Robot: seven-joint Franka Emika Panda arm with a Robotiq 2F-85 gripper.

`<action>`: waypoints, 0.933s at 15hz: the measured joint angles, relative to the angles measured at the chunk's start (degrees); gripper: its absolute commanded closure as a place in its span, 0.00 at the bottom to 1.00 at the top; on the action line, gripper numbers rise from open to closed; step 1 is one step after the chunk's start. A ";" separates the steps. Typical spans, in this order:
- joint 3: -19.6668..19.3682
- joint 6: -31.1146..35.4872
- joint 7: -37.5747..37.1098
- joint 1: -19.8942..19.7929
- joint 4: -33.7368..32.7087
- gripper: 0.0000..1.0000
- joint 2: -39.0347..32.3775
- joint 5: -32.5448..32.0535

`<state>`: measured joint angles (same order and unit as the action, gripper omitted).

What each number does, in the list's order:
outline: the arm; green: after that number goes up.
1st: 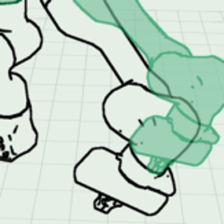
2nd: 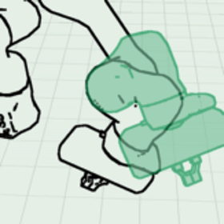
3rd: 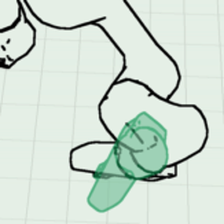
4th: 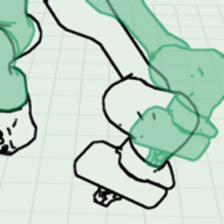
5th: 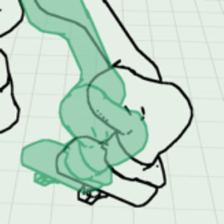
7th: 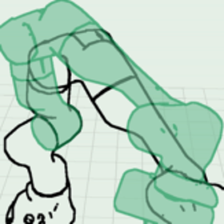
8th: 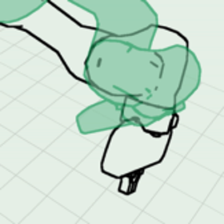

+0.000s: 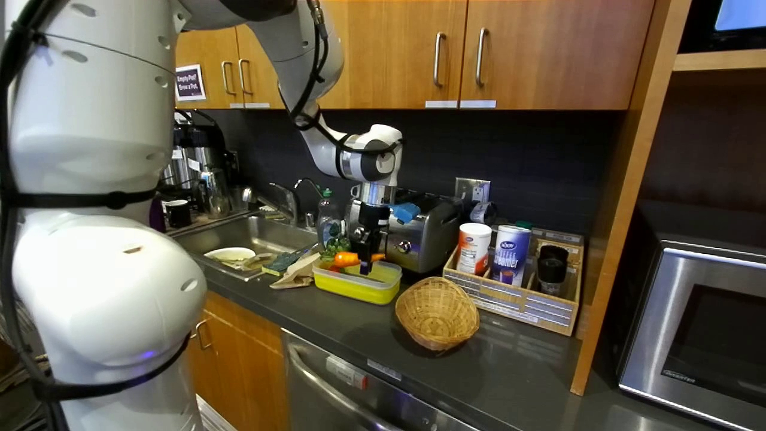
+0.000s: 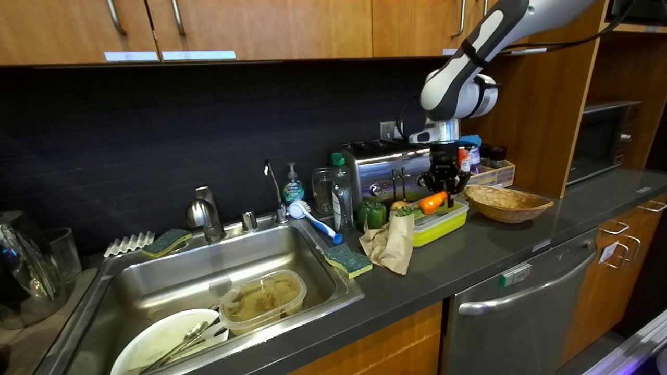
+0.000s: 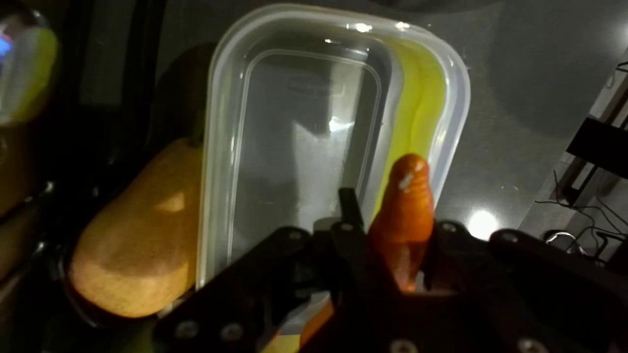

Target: Move the carrot to the lunchbox

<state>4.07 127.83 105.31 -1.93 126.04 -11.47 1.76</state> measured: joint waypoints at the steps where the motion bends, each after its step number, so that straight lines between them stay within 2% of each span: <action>1: -0.06 0.06 0.57 -0.24 -0.01 0.94 0.00 0.00; 14: -0.51 2.07 7.75 -2.73 -2.10 0.94 -3.23 0.06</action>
<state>3.56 129.90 113.06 -4.66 123.94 -14.69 1.82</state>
